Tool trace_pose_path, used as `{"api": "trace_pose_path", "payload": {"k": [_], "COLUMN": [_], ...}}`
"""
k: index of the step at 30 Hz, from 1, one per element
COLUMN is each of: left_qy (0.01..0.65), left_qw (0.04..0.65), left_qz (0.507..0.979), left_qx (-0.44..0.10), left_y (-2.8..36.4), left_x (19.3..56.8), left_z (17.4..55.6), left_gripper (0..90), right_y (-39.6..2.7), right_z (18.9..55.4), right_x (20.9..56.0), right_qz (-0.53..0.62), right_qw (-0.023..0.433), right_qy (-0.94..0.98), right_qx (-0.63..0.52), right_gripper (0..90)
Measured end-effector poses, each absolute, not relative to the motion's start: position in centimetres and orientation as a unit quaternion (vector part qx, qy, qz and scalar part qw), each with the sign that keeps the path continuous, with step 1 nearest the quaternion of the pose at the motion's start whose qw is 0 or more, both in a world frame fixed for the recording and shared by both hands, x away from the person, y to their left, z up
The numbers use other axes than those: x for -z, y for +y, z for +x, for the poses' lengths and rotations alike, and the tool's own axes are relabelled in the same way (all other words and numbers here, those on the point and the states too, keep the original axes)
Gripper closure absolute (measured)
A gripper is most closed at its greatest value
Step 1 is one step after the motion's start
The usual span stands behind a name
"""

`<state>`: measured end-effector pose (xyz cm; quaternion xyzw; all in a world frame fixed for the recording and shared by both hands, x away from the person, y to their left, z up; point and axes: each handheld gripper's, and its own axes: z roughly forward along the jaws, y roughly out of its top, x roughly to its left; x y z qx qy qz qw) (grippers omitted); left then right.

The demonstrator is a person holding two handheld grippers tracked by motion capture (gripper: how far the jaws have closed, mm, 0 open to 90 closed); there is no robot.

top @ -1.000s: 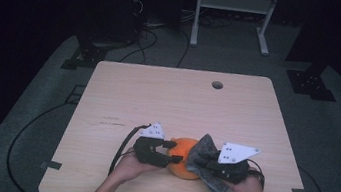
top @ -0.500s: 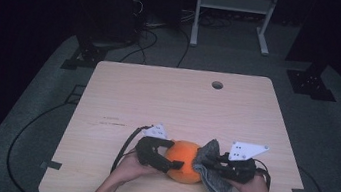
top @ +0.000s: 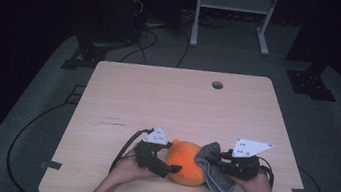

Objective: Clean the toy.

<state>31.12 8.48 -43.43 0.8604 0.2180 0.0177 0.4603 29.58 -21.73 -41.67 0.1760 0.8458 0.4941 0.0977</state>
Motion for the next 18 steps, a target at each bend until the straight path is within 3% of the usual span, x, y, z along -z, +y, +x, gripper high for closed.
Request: {"api": "trace_pose_path", "payload": {"k": [4, 9, 18], "left_qy": [0.175, 0.123, 0.109], "left_qw": [0.451, 0.430, 0.417], "left_qz": [0.874, 0.891, 0.899], "left_qx": [-0.049, -0.075, -0.082], "left_y": [7.8, 7.0, 7.4], "left_x": [43.1, 42.8, 43.0], "left_z": [30.2, 29.0, 28.7], "left_gripper": [23.2, 26.6, 28.6], "right_y": [-21.8, -19.4, -14.9], "right_z": [28.2, 27.7, 33.1], "right_x": [41.2, 39.6, 38.0], "right_qz": [0.157, 0.114, 0.127], "right_qw": [0.109, 0.097, 0.063], "right_qy": [0.862, 0.870, 0.891], "right_qx": [-0.470, -0.469, -0.432], "right_gripper": [80.4, 80.5, 80.8]}}
